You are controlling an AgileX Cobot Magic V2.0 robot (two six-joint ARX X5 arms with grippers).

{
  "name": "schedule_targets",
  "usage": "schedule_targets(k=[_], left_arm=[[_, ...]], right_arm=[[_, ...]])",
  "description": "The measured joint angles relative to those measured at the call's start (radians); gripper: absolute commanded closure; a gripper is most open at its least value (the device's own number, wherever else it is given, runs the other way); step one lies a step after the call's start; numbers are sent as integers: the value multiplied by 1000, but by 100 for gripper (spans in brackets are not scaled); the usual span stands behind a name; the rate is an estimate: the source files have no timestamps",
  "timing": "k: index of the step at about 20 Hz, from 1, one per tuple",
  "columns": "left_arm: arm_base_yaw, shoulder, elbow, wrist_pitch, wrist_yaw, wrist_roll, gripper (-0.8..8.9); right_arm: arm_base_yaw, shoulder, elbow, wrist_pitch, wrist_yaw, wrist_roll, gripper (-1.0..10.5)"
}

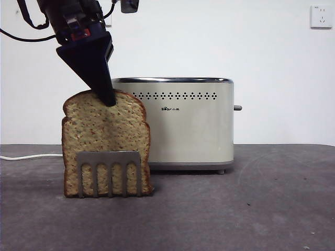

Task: Pick up a slice of bread from the rack,put the bread on the toaster,press the button

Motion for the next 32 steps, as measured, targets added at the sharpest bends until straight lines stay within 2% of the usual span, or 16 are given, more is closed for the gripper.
schedule_targets(k=[5,9,12,14,17,22,28,32], left_arm=[[0,0,161,-106,0,2,822],[-9,0,370,-232,0,2,822],[-32,0,529,-224,-7,2,822],[-51,-2,594,-152,-53,9,822],[-70,-3,608,-49,-120,52,823],[-62,30,608,46,-135,114,823],[-38,148,607,40,-152,175,823],[-38,163,607,34,-148,201,823]], right_arm=[[0,0,0,0,0,0,958],[0,0,0,0,0,0,958],[0,6,0,0,0,0,958],[0,13,0,0,0,0,958],[0,13,0,0,0,0,958],[0,19,0,-1,0,0,958],[0,40,0,-2,0,0,958],[0,41,0,-5,0,0,958]])
